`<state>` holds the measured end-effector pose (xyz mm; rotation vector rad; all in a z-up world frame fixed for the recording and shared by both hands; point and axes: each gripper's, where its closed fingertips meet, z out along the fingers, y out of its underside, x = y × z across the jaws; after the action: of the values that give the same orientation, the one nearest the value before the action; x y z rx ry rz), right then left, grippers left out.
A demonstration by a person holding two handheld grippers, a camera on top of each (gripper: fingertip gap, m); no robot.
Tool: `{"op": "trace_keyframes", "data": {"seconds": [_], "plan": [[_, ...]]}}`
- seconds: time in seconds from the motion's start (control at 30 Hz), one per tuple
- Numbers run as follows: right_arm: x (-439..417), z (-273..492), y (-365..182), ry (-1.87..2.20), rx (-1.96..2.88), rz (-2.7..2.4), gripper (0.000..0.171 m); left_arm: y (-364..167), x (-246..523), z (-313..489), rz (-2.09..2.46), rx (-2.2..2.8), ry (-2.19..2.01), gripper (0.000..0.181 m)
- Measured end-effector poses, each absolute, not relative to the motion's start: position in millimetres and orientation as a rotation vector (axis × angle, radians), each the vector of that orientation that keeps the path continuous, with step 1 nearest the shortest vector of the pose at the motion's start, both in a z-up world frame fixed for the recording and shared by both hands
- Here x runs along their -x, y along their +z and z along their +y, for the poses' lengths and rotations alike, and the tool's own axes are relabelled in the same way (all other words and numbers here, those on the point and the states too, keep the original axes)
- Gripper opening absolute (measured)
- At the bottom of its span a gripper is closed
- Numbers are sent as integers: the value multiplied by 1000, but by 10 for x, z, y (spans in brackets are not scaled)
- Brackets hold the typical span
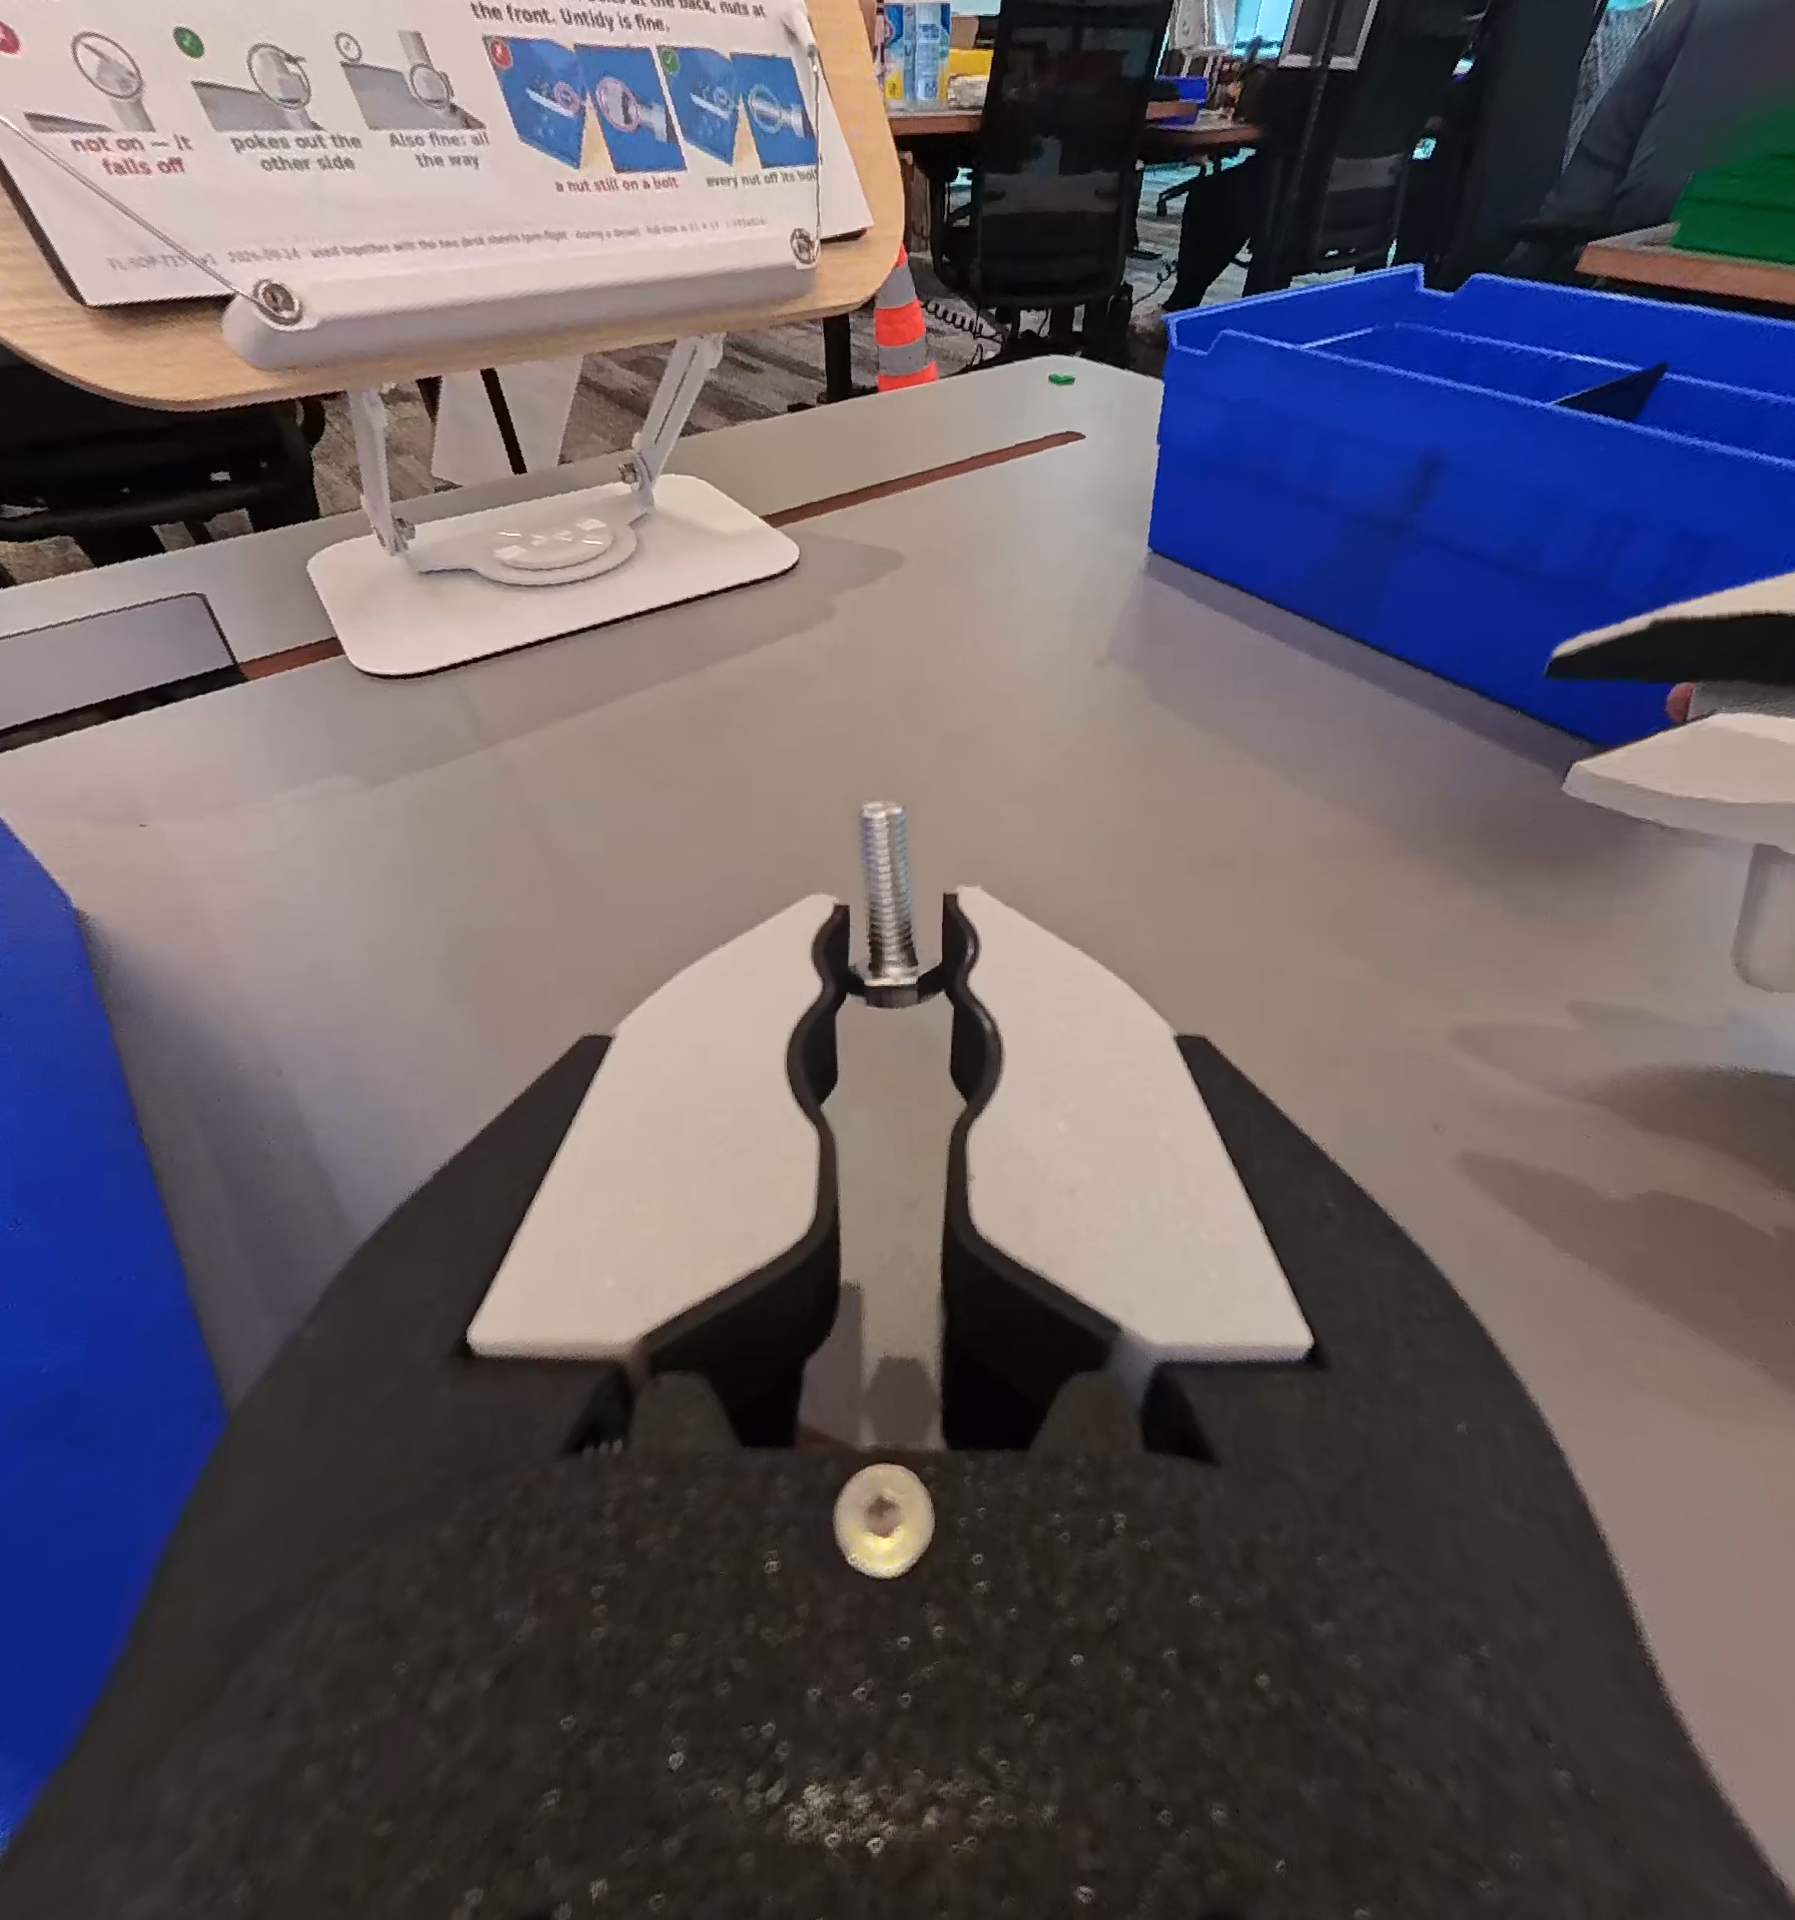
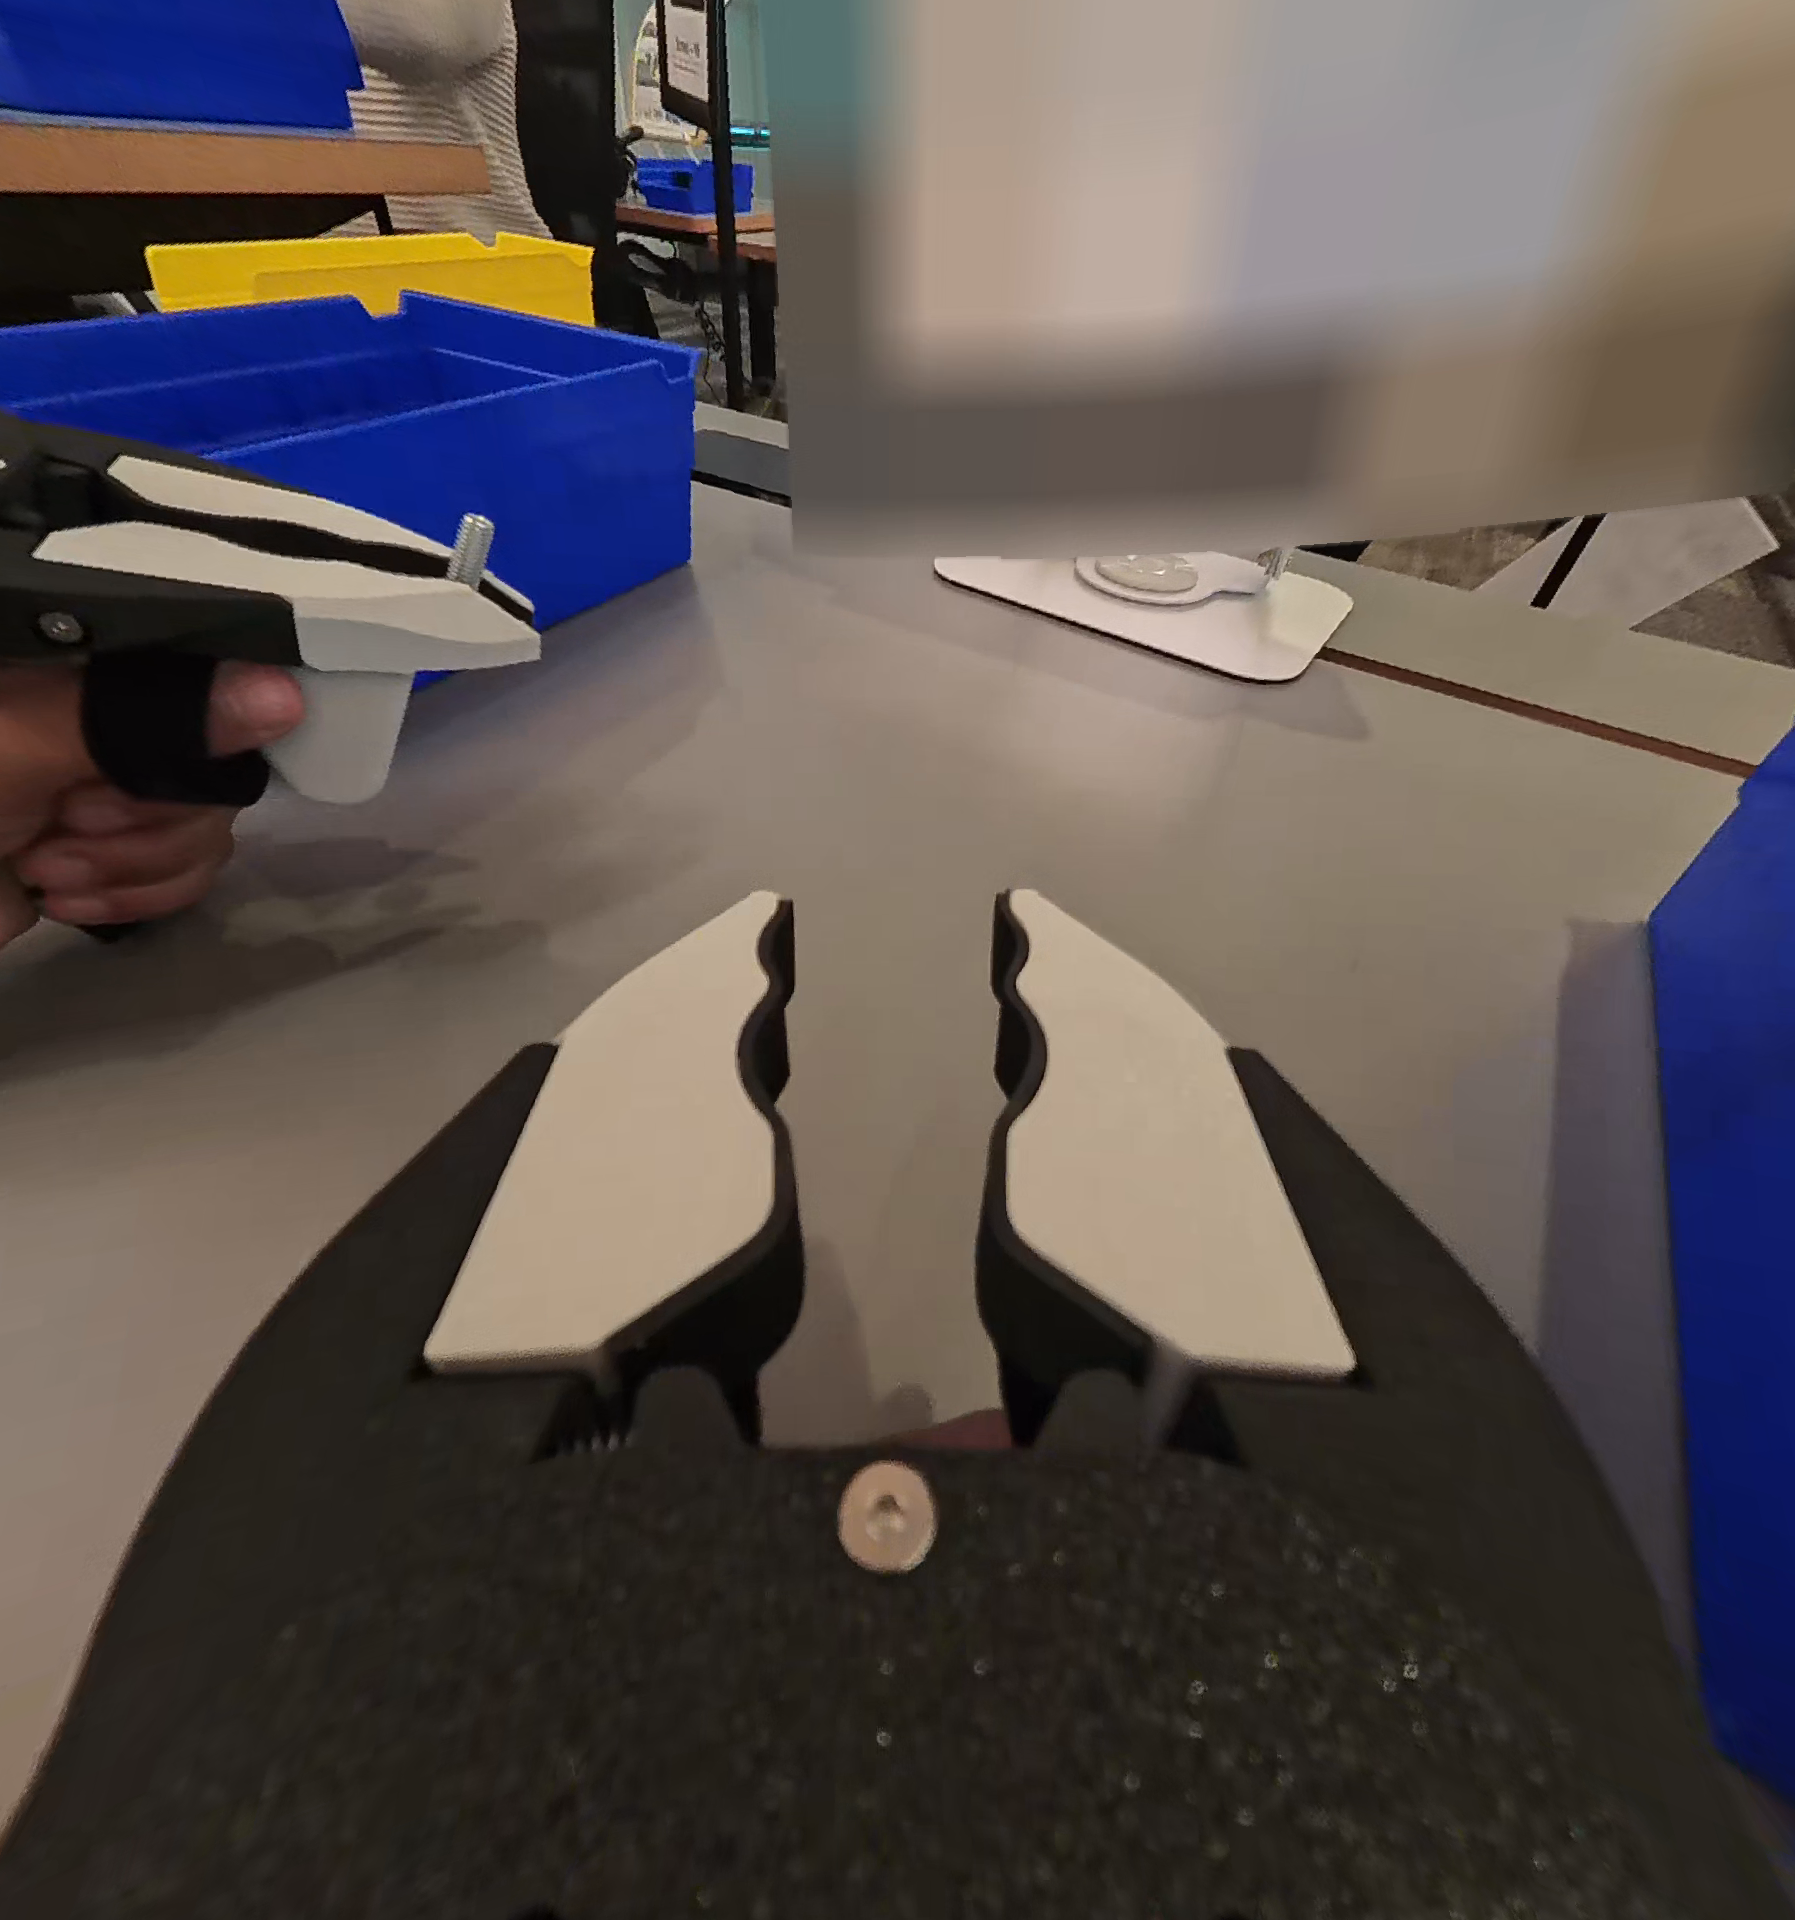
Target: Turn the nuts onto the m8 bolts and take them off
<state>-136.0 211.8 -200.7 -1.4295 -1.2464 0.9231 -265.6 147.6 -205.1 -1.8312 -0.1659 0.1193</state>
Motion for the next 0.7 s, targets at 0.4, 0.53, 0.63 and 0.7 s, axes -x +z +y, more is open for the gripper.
{"op": "trace_keyframes", "data": {"seconds": [0.4,0.53,0.63,0.7], "plan": [[1445,1977,-2072,1003,1437,-1322,36,-2079,2542,1507,-107,1856,93,17],[1569,1735,-1962,1201,1443,-1420,35,-2082,2463,1560,-45,1871,93,17],[1702,1577,-1788,1394,1492,-1448,35,-1987,2310,1583,90,1845,137,16],[1790,1513,-1741,1435,1509,-1495,35,-1944,2200,1608,203,1839,193,17]]}}
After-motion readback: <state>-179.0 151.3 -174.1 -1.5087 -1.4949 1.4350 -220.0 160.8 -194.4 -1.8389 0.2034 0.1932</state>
